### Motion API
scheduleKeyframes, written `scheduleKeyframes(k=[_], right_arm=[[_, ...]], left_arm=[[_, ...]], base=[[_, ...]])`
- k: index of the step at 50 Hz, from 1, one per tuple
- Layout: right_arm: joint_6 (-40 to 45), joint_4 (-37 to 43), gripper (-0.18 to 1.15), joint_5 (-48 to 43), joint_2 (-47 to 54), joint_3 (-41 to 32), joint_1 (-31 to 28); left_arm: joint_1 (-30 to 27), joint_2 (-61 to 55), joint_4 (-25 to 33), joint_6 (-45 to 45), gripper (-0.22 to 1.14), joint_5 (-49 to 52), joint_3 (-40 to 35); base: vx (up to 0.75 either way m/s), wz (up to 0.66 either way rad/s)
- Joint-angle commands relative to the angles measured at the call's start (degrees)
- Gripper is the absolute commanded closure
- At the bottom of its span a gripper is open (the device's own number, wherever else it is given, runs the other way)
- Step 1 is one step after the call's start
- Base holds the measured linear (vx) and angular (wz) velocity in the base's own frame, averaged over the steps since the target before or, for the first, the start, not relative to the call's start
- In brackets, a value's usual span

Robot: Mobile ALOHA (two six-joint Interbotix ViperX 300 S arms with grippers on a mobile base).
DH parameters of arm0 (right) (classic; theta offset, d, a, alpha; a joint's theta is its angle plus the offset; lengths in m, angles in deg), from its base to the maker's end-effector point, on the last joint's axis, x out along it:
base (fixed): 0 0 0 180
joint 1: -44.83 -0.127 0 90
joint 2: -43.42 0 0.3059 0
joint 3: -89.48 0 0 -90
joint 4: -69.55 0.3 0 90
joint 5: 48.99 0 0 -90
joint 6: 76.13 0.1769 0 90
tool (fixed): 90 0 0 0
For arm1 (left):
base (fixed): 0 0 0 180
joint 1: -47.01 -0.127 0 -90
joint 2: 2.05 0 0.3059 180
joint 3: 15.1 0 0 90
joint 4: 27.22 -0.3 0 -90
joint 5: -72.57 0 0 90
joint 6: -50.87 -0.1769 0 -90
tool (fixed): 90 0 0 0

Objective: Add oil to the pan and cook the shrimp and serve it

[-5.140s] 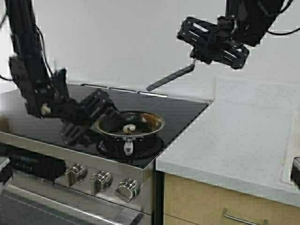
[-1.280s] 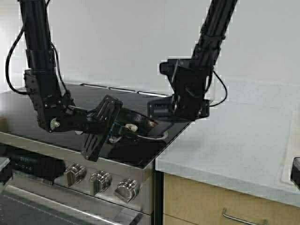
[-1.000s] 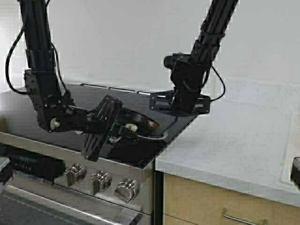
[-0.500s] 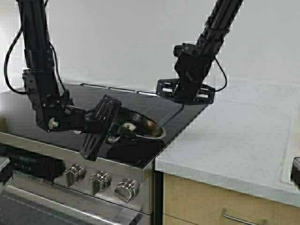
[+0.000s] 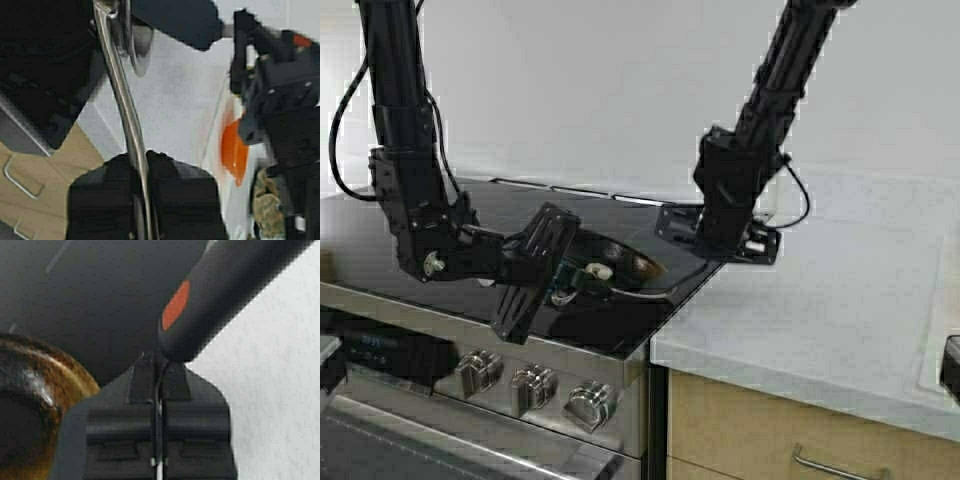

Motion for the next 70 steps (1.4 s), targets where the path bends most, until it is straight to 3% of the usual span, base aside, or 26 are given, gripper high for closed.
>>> scheduleKeyframes(k=[1, 13, 55, 70], right_arm=[[3.34, -0.26, 0.89, 2.02, 0.62, -0.09, 0.18], [8.96, -3.08, 0.89, 3.96, 0.7, -2.37, -0.44], [9.32, -3.52, 0.89, 6.94, 4.04, -12.57, -5.45], [8.26, -3.34, 0.89, 6.94, 1.76, -10.99, -5.01]], left_arm=[[0.26, 3.96, -1.67, -0.35, 0.89, -0.7, -0.79], [0.18, 3.69, -3.69, 1.41, 0.89, 0.97, -1.41], [0.18, 3.69, -10.63, 5.54, 0.89, 3.78, -3.52], [0.26, 3.69, -10.63, 5.54, 0.89, 4.22, -3.34]], base=[[0.0, 0.0], [0.0, 0.0], [0.0, 0.0], [0.0, 0.0]])
